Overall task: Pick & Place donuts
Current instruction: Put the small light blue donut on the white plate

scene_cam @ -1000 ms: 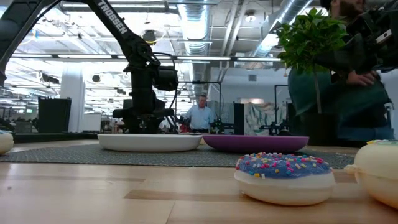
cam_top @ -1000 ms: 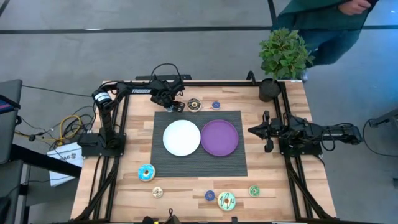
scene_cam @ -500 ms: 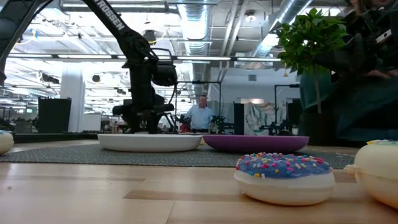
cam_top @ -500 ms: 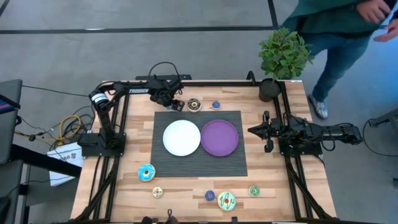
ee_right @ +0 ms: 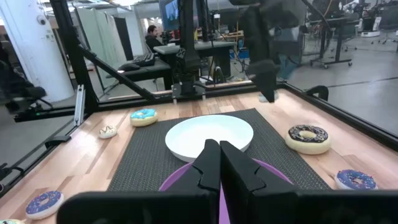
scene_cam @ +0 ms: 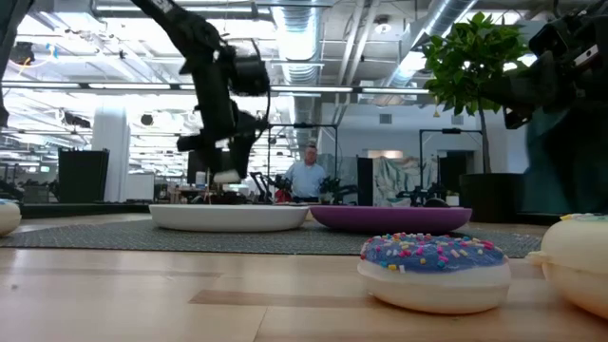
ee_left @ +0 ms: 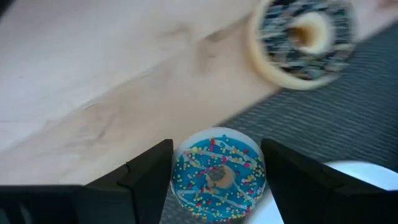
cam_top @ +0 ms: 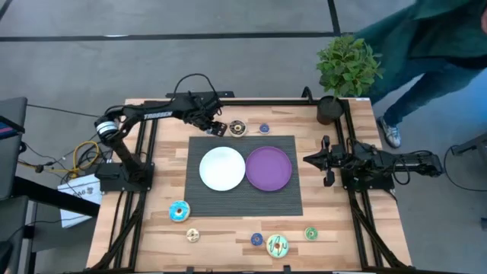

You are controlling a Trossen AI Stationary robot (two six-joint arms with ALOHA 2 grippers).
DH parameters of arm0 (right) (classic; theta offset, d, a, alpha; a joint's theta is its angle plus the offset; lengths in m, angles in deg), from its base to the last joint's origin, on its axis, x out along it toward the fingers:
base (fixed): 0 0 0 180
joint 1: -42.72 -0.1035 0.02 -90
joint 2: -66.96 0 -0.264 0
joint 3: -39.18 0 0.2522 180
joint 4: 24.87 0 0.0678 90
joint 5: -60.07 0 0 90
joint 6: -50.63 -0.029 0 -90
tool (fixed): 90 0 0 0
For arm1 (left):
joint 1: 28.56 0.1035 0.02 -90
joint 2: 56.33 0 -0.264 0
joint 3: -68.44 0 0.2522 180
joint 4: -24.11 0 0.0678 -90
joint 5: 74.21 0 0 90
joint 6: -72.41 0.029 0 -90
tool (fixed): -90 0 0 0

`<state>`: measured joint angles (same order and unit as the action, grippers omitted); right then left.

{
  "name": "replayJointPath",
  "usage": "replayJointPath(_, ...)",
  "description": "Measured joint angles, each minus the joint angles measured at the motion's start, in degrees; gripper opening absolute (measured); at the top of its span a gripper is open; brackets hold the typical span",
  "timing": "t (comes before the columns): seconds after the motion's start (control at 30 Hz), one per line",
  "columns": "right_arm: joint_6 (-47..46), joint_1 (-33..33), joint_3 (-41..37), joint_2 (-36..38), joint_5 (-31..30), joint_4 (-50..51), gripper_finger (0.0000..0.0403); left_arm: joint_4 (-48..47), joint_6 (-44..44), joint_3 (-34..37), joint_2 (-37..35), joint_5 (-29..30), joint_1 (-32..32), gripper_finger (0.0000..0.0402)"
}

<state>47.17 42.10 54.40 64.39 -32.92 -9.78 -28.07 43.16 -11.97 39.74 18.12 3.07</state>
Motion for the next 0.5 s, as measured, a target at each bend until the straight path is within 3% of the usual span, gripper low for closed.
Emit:
replayJointPath(0.33, 0.0, 0.0, 0.0, 0.0, 0.0, 0.0, 0.0, -0.66, -2.06, -0.05, -4.24, 2.2, -12.93, 0.0235)
replayJointPath(0.5, 0.0, -0.01, 0.0, 0.0, 0.0, 0.0, 0.0, -0.62, -4.5, -0.05, -4.17, 6.24, -17.72, 0.0235)
